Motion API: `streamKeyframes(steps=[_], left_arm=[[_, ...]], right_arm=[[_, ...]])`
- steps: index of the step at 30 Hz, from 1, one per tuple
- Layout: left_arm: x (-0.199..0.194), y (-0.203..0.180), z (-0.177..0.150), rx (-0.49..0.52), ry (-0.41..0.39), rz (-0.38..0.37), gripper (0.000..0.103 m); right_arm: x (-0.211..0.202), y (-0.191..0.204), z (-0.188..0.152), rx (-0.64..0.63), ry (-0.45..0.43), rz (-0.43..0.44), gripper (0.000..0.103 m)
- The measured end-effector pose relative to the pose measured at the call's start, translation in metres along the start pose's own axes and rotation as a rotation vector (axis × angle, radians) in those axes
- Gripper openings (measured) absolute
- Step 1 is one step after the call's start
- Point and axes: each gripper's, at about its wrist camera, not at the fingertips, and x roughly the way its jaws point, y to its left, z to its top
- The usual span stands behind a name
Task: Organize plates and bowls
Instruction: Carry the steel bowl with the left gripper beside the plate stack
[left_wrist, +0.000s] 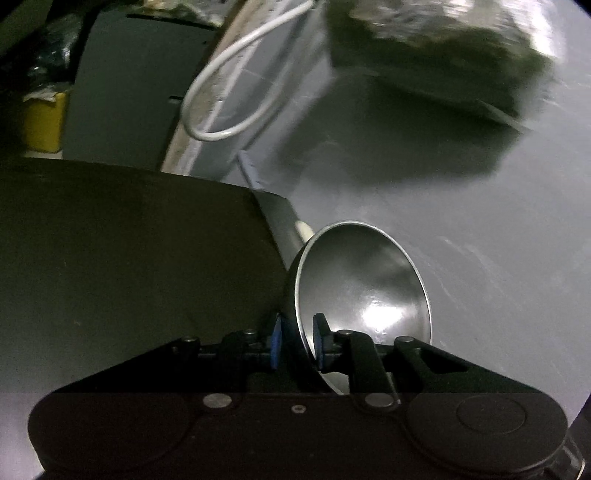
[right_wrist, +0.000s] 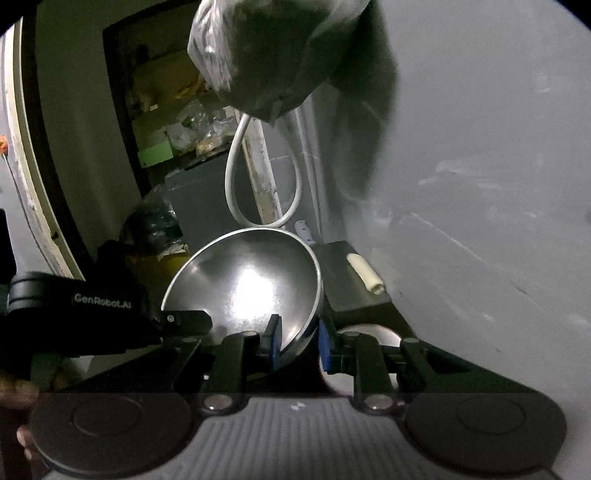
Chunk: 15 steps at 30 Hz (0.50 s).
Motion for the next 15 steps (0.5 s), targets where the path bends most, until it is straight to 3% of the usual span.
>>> streamKeyframes(steps=[7,15], left_arm=[[-0.035,-0.023,-0.038,0.081,0.016,-0.056,0.020],[-0.067,-0.037,-0.084,0.136,0.086,-0.102,0.022]], right_arm=[[-0.066,0.003,-0.021,-0.003,0.002,-0.042,0.024],[-0.121,0.001,-0.049,-0.007,0.036,-0.059,0.025]])
